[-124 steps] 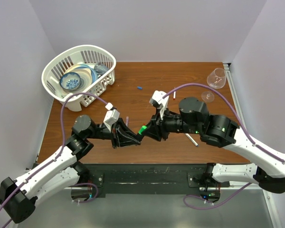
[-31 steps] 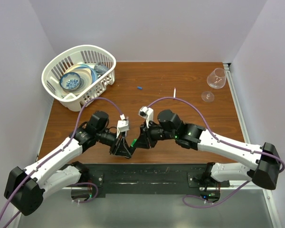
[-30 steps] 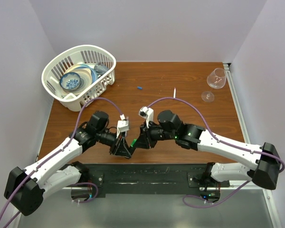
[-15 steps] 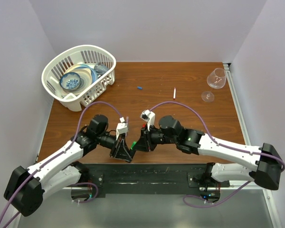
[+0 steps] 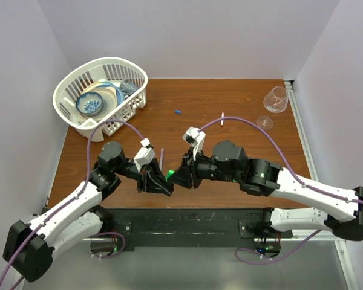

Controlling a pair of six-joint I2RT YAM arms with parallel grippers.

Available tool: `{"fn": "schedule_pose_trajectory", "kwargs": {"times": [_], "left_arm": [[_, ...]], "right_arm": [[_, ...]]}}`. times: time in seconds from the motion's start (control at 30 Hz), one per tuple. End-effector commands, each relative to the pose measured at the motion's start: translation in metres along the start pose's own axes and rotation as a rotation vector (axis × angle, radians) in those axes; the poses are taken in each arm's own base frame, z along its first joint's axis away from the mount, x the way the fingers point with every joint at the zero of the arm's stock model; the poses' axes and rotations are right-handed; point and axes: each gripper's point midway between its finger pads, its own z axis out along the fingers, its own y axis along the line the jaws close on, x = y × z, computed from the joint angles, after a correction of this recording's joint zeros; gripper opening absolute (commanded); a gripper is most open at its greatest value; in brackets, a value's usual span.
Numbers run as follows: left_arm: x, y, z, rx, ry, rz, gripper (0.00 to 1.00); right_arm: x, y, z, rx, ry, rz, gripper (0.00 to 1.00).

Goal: Insert the pens into the pen caps

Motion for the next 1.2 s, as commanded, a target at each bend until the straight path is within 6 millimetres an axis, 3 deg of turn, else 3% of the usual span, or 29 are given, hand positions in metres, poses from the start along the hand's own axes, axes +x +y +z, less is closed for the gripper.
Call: {"fn": "schedule_pose_trajectory", "kwargs": {"times": [0.0, 0.1, 0.27, 0.33, 0.37, 0.63, 0.73, 0.97, 1.17], "left_arm": [[-0.088, 0.017, -0.007, -0.188, -0.194, 0.349, 0.0], [-0.086, 0.02, -0.007, -0.197, -0.19, 0.333, 0.0], [-0.086, 0.024, -0.007, -0.21, -0.172, 0.334, 0.0], [-0.085, 0.025, -0.007, -0.211, -0.158, 0.322, 0.0], [-0.085, 0.026, -0.007, -0.212, -0.151, 0.326, 0.0], [-0.078, 0.028, -0.008, -0.221, -0.085, 0.291, 0.0], [-0.075, 0.032, -0.009, -0.239, -0.068, 0.29, 0.0], [-0.077, 0.035, -0.009, -0.242, -0.069, 0.278, 0.0], [-0.078, 0.036, -0.008, -0.246, -0.072, 0.281, 0.0]], "right_arm": [[0.022, 0.01, 0.001, 0.021, 0.099, 0.044, 0.18], [0.006, 0.014, 0.007, 0.018, 0.059, 0.019, 0.27], [-0.007, 0.019, 0.011, 0.017, 0.052, -0.032, 0.21], [0.007, 0.011, 0.014, 0.049, 0.128, -0.061, 0.2], [0.002, 0.011, 0.012, 0.057, 0.133, -0.097, 0.2], [0.029, -0.011, -0.007, 0.121, 0.287, -0.218, 0.2], [0.028, -0.01, -0.012, 0.114, 0.3, -0.242, 0.23], [0.025, -0.006, -0.005, 0.094, 0.283, -0.239, 0.45], [0.012, -0.004, -0.004, 0.1, 0.197, -0.222, 0.48]]}}
